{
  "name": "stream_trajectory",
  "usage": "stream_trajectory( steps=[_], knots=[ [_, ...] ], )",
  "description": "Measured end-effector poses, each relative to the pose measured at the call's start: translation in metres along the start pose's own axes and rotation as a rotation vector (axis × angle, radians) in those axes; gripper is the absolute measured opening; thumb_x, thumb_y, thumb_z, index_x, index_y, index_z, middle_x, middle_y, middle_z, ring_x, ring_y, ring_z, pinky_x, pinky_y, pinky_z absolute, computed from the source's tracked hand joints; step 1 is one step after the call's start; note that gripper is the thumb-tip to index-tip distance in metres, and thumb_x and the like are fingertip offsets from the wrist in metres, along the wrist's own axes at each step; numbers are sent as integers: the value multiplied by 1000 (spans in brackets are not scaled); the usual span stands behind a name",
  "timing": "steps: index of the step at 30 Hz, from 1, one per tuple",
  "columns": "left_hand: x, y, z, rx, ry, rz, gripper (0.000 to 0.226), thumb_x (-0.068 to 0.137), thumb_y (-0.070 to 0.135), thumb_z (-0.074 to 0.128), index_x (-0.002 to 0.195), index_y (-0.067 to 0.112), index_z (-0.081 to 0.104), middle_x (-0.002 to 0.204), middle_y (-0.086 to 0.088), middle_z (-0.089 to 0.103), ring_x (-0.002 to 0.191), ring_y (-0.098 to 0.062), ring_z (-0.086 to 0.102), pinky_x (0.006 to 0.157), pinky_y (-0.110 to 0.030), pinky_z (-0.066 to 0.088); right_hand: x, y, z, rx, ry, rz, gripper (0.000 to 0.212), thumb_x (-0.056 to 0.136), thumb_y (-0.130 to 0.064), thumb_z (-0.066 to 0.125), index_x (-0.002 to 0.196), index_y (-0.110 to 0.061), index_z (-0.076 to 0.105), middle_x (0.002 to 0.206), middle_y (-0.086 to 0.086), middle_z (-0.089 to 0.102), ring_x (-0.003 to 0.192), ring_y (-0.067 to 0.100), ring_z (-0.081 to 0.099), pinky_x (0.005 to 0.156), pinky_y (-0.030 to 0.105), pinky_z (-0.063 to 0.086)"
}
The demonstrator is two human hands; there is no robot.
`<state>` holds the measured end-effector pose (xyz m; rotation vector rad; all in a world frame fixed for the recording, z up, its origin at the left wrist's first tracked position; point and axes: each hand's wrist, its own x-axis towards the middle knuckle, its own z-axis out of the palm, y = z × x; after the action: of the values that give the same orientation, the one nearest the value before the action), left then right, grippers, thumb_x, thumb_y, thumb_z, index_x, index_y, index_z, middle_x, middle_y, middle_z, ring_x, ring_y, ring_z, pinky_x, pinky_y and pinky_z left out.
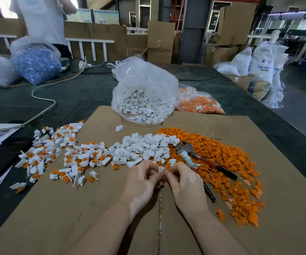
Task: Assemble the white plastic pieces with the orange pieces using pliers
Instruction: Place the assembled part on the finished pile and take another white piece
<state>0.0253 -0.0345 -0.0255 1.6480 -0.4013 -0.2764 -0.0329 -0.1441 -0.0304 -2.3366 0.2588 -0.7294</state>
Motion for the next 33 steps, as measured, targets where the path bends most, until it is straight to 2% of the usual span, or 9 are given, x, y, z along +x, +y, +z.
stream_trajectory(
  steps=[4,8,10,13,20,26,30,33],
  knots=[
    [2,0,0,-88,28,-30,18,89,-5,53,90,12,59,63,-2,57,53,-4,56,55,-14,47,1,1,-2,193,1,35,9,82,-18,71,85,-17,63,75,-9,60,71,6,54,64,20,47],
    [2,1,-3,-93,7,7,23,89,-7,51,97,10,63,62,-10,51,53,-6,55,54,-13,45,1,1,-2,218,12,-11,25,80,-11,72,99,-24,63,84,-14,54,78,6,53,70,17,46],
    [1,3,-3,-70,-3,32,24,88,-8,51,96,10,63,59,-7,48,51,-5,53,53,-11,43,2,2,-2,189,2,-52,30,81,-8,71,106,-23,66,88,-16,53,82,4,53,75,16,45],
    [1,3,-3,-71,-21,32,23,88,-8,50,97,9,63,57,-4,46,51,-4,52,53,-11,43,2,2,-3,176,-7,-65,28,82,-6,69,103,-24,69,87,-15,54,83,4,53,75,11,42],
    [2,0,-4,-30,-20,25,22,89,-5,52,97,12,63,56,-1,50,54,-5,54,55,-13,44,3,1,-3,166,-2,-62,24,81,-6,69,99,-23,70,86,-15,54,81,4,53,72,12,43],
    [5,-2,-2,24,20,35,12,87,6,60,91,16,64,55,5,50,54,-4,48,53,-12,39,2,0,-3,152,-8,-77,24,82,-7,69,101,-21,70,87,-15,53,82,3,53,74,15,44],
    [8,-1,-2,56,19,30,7,87,9,62,91,15,62,60,-2,49,58,-11,47,56,-19,39,2,-1,-4,120,-15,-78,23,82,-10,70,103,-19,70,89,-10,56,85,7,54,78,20,46],
    [8,1,-3,-14,6,-6,7,88,6,60,93,11,62,63,-9,53,57,-12,51,54,-15,44,2,0,-10,-25,101,-80,25,79,-15,74,104,-12,69,95,-2,62,93,15,58,83,31,46]
  ],
)
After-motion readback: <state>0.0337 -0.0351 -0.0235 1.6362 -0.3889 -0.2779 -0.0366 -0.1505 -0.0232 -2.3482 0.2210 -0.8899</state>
